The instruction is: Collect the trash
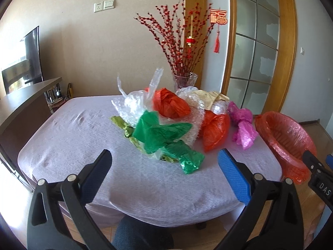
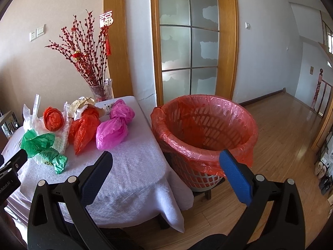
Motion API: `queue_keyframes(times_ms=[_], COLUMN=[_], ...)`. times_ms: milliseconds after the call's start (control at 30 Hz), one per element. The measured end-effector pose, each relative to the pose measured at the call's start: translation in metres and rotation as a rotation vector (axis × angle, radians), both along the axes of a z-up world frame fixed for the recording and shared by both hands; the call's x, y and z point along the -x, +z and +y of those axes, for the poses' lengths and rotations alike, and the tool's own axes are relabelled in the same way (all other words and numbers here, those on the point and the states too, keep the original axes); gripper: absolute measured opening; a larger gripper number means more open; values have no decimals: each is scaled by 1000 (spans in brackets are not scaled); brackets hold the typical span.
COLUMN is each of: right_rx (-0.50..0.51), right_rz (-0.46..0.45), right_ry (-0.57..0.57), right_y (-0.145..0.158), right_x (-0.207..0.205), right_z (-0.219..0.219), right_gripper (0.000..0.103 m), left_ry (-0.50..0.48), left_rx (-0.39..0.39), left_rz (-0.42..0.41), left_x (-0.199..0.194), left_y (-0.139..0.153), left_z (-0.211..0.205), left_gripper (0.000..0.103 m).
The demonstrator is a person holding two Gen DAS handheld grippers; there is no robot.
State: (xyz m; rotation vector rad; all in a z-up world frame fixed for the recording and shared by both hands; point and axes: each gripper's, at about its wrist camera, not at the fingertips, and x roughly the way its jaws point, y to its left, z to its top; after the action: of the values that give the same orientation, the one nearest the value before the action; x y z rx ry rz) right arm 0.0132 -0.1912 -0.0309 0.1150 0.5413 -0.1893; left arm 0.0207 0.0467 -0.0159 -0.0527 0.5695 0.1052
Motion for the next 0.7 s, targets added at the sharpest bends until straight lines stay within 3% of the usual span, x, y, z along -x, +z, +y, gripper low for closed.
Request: queue_keyframes(times_ms=[200,333,433,700], right_rx=[-1,-15,-68,-125], right_rz=[-1,36,87,191], right_ry=[76,147,181,172], right_y=[3,1,-7,-28], right_x=[-40,-80,-109,-158], right_z=[18,33,39,45], right_gripper=[96,78,69,61], left_ry=[102,134,125,51], left_rx=[18,33,47,61], left_rz=[-2,-1,0,-4], left_x=[-10,-12,-14,-26], left_y=[-2,-4,-6,-9], left_z=[46,67,73,70], left_gripper=[99,99,99,99])
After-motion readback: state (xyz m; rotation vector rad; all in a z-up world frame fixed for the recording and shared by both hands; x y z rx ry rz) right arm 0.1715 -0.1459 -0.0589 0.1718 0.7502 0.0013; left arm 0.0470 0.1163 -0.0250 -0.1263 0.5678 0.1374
